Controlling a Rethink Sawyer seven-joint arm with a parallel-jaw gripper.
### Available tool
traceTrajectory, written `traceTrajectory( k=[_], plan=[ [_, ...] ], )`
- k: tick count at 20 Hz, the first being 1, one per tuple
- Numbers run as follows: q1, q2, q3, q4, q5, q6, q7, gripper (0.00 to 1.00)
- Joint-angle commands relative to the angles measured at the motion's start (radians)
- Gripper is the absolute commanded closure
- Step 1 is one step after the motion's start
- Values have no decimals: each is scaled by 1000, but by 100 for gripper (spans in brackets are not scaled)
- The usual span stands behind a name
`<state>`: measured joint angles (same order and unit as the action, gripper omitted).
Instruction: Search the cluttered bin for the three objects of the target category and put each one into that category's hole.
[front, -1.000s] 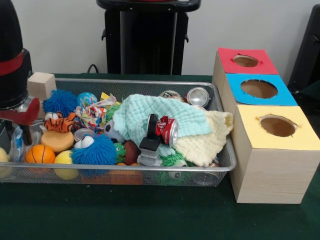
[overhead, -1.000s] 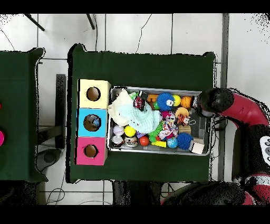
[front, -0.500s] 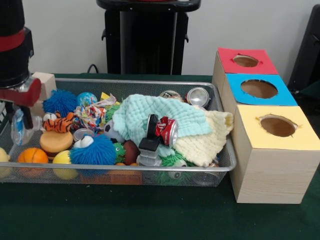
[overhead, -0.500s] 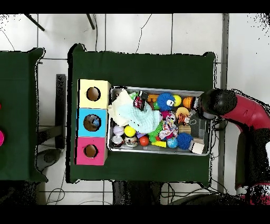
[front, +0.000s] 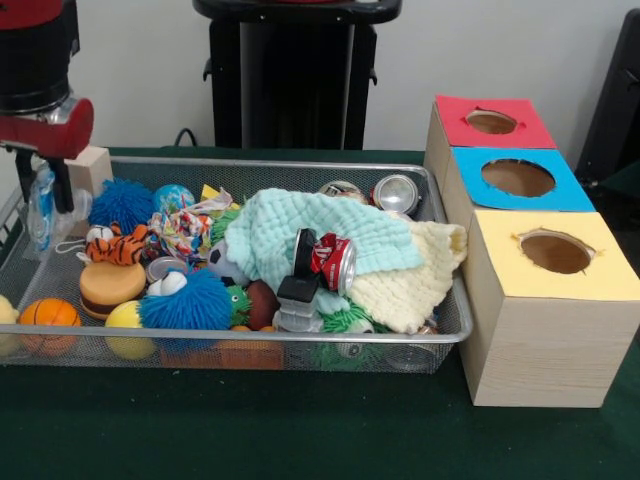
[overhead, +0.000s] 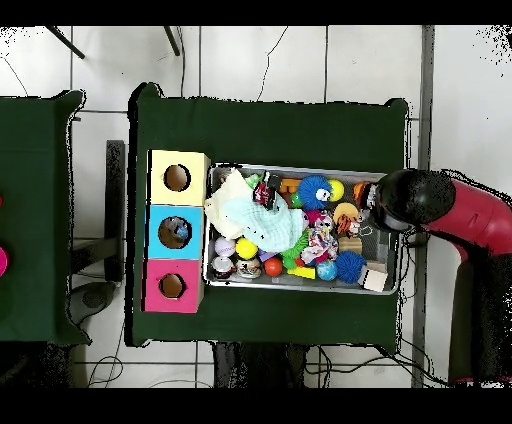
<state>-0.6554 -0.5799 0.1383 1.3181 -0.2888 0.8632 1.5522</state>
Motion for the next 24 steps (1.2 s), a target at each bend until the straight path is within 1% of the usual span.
traceTrajectory(
  k=[1, 2, 6, 12, 17, 21, 24],
  plan=[
    [27, -69, 10, 153, 35, 42, 81, 100],
    [30, -75, 10, 168, 38, 35, 83, 100],
    [60, -97, 2, 236, 64, -11, 142, 100],
    [108, -106, -12, 280, 102, -45, 203, 100],
    [172, -92, -37, 297, 137, -78, 267, 100],
    [222, -71, -51, 329, 177, -147, 325, 100],
    [254, -55, -58, 344, 209, -173, 353, 100]
  ],
)
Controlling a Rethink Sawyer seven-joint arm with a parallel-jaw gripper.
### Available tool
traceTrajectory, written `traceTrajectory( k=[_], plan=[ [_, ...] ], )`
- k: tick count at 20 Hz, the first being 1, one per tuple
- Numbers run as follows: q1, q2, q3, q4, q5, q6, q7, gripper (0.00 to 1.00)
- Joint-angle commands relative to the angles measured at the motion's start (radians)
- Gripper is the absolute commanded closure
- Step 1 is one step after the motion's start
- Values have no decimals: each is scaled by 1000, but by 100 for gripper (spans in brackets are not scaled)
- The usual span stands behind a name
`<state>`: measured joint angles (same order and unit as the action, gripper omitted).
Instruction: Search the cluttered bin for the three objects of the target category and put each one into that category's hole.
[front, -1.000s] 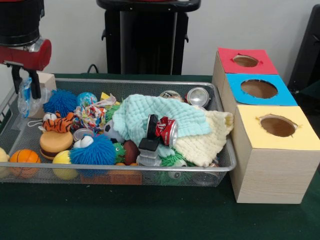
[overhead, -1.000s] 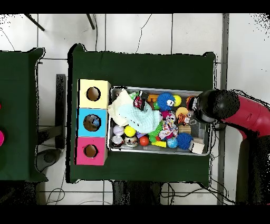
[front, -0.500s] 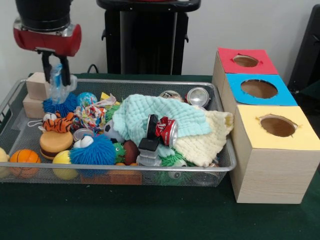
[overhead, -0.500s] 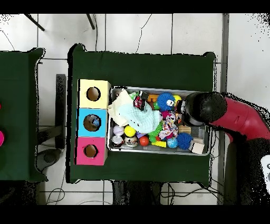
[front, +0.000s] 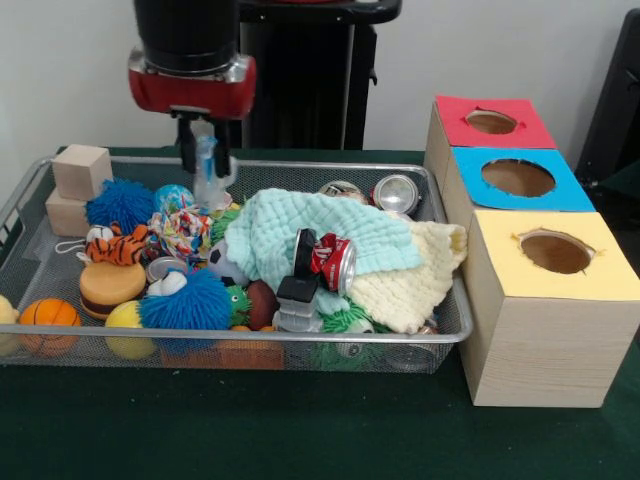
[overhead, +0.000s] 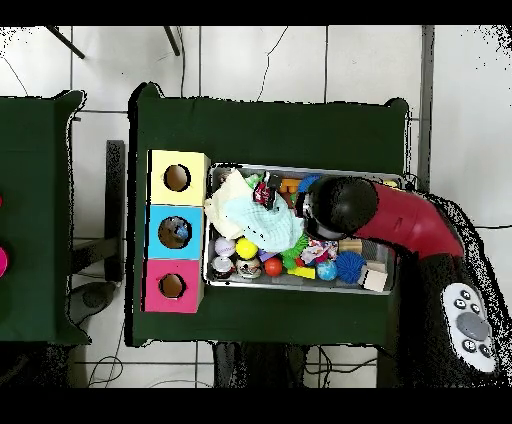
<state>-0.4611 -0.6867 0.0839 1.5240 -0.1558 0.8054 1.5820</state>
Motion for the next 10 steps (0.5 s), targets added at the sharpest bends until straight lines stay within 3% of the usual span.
traceTrajectory(
  k=[1, 10],
  plan=[
    [74, 59, -8, 136, 87, -122, 335, 100],
    [188, 84, -41, 125, 206, -130, 444, 100]
  ],
)
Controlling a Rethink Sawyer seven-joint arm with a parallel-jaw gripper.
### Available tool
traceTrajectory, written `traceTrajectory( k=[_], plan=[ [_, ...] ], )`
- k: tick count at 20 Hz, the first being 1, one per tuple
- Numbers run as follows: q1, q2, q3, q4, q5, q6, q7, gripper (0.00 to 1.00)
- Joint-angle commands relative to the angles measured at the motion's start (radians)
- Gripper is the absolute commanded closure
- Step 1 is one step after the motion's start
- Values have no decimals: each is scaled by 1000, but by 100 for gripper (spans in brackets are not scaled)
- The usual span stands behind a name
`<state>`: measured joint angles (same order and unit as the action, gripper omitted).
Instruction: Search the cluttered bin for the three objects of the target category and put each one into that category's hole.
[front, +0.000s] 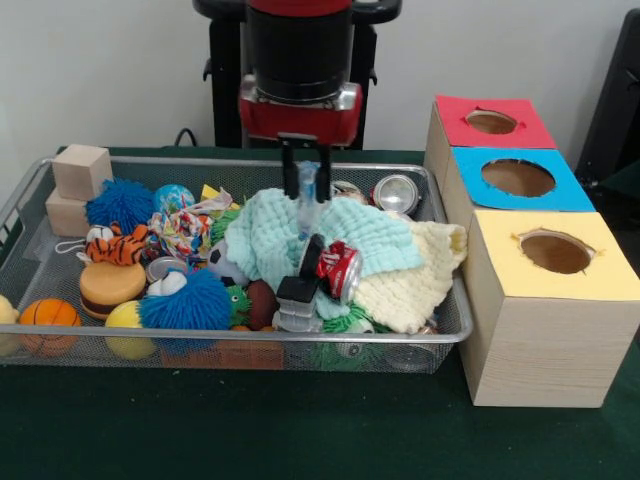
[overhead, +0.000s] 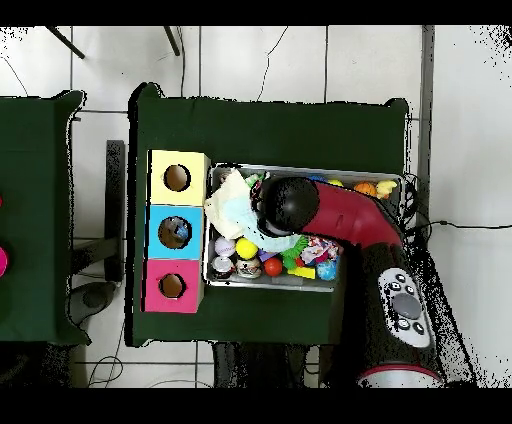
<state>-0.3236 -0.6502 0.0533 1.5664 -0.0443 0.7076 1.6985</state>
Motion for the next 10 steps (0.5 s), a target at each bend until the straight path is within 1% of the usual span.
traceTrajectory(
  k=[1, 4, 7, 8, 10],
  plan=[
    [59, 46, -13, 79, 106, -22, 333, 100],
    [88, 21, -30, 59, 129, 42, 350, 100],
    [124, -32, -61, 27, 137, 157, 373, 100],
    [128, -43, -66, 11, 138, 193, 375, 100],
    [132, -59, -68, 8, 148, 229, 374, 100]
  ],
)
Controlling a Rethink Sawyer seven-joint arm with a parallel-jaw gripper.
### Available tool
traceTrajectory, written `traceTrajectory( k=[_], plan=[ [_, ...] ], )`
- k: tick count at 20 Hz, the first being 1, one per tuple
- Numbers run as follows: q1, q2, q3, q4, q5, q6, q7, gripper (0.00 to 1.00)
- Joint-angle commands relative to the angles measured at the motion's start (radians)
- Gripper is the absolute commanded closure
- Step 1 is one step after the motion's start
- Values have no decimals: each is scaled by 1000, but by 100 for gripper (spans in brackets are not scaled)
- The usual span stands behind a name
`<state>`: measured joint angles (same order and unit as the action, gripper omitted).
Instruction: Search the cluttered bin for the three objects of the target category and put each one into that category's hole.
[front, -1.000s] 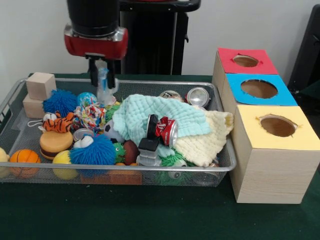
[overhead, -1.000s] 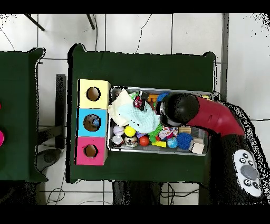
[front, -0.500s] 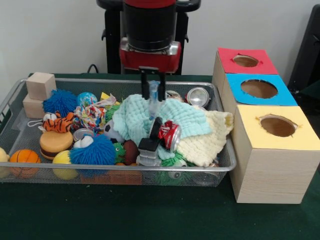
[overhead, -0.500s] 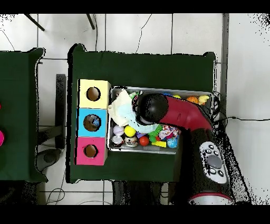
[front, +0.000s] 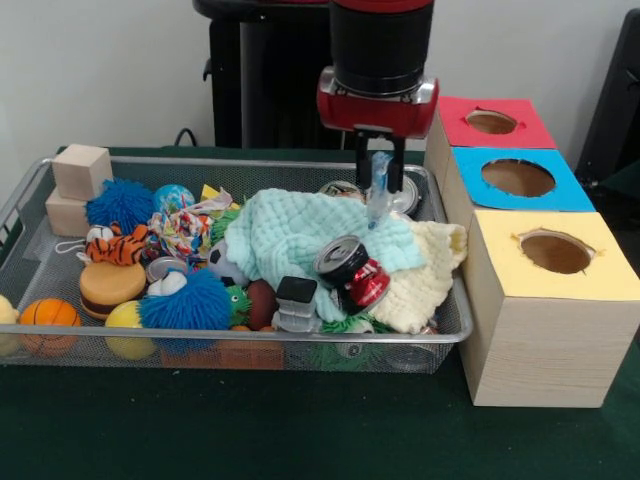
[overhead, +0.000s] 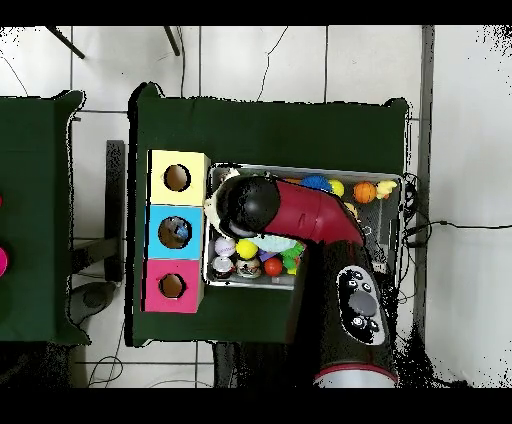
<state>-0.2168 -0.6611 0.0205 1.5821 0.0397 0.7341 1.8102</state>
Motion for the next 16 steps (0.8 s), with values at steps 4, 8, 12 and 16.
traceTrajectory(
  k=[4, 8, 12, 16],
  plan=[
    [31, -73, -40, -13, 79, 251, 262, 100],
    [48, -91, -47, 3, 96, 252, 273, 100],
    [71, -65, -51, 6, 113, 214, 286, 100],
    [103, -3, -65, -33, 117, 177, 320, 100]
  ],
)
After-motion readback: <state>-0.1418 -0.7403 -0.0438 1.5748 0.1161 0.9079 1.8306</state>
